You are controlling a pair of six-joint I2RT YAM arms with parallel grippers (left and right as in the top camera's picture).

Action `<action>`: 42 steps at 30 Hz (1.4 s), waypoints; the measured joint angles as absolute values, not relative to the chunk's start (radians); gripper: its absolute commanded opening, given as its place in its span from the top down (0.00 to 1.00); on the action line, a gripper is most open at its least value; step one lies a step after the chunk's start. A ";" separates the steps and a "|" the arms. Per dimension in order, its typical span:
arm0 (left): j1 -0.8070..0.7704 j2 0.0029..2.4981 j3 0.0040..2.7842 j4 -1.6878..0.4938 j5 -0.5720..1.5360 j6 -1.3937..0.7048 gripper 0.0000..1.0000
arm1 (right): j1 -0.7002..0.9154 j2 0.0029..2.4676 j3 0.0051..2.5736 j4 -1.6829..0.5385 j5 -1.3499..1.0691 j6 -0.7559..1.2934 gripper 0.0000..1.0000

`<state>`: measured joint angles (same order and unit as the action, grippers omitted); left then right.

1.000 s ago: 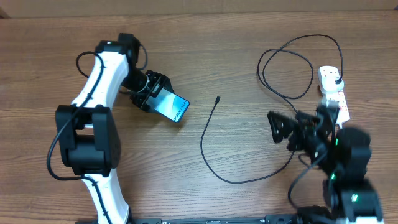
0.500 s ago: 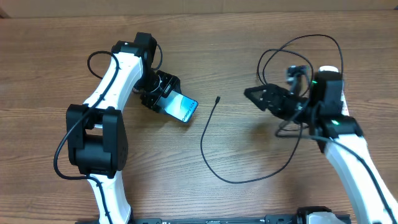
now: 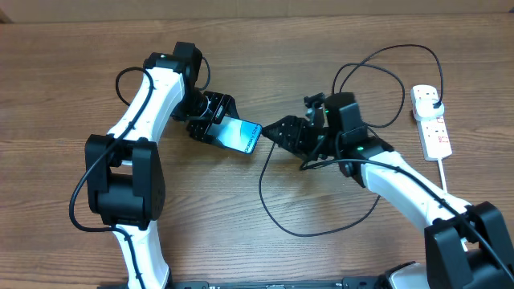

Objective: Plug charger to phone and switch on socket

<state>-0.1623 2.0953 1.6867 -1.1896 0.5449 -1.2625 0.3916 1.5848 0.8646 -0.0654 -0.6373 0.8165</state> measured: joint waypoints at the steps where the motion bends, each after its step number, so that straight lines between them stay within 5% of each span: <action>1: -0.162 2.095 1.687 -1.192 0.555 -1.263 0.28 | 0.404 1.585 0.865 -0.055 -0.623 0.828 0.35; 42: -0.223 2.095 1.687 -1.204 0.670 -1.266 0.29 | 0.558 1.632 0.865 0.030 -0.359 0.943 0.74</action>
<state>-0.2230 2.0953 1.6871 -1.2041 0.6701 -1.2663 0.5579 1.6321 0.8650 0.0296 -0.3588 0.9432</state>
